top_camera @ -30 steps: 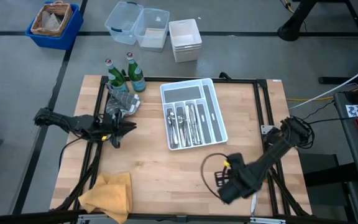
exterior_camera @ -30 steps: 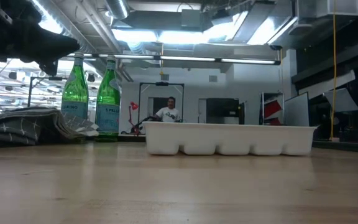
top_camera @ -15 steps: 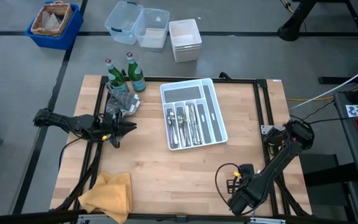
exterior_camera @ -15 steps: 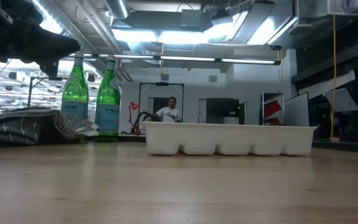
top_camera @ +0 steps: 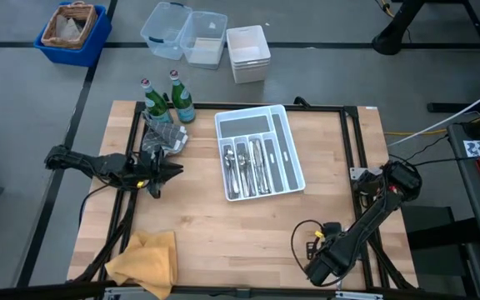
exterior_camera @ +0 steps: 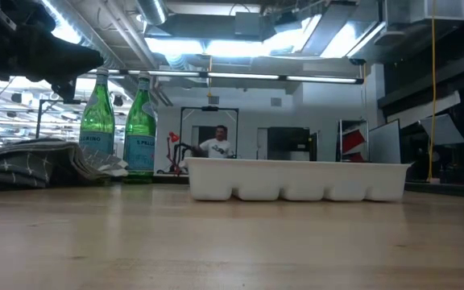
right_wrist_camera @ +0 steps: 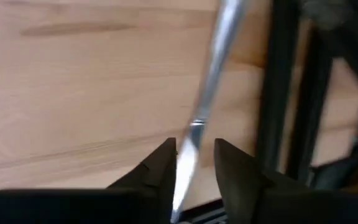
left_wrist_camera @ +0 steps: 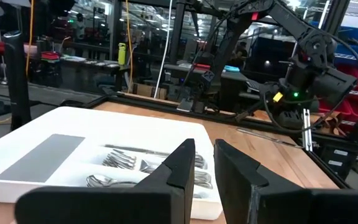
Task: Sort silverware
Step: Put the silver table knife into the silverware tray
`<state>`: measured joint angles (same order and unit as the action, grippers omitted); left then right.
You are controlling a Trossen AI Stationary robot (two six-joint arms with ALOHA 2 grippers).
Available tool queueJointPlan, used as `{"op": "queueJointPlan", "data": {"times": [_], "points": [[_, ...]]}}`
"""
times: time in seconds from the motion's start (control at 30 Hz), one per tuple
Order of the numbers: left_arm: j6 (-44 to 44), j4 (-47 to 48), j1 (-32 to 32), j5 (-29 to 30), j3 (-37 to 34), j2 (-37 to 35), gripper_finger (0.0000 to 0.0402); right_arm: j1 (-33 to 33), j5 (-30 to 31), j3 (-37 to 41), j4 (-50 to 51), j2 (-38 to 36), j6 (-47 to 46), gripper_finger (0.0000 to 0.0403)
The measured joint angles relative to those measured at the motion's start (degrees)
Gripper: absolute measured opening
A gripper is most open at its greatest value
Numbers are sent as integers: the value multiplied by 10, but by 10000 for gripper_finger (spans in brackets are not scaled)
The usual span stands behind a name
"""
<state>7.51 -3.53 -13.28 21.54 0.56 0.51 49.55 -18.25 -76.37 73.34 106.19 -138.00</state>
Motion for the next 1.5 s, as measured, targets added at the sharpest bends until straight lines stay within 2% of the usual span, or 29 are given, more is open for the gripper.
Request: {"op": "queueJointPlan", "data": {"times": [0.13, 0.27, 0.53, 0.8, 1.07, 1.5], "points": [[0, 0, 0, 0, 0, 0, 49, 8, 35, 29, -59, 0, 7, 123], [0, 0, 0, 0, 0, 0, 49, 30, 26, 59, -105, 0, 2, 115], [0, 0, 0, 0, 0, 0, 49, 74, -10, 62, -108, 0, -25, 99], [20, 0, 0, 0, 0, 0, 49, 94, 14, 78, -99, 0, -28, 99], [31, 1, 0, 0, 0, 0, 49, 93, 47, 116, -137, 0, -28, 98], [32, 1, 0, 0, 0, 0, 49, 96, 49, 154, -199, -5, -27, 98]]}}
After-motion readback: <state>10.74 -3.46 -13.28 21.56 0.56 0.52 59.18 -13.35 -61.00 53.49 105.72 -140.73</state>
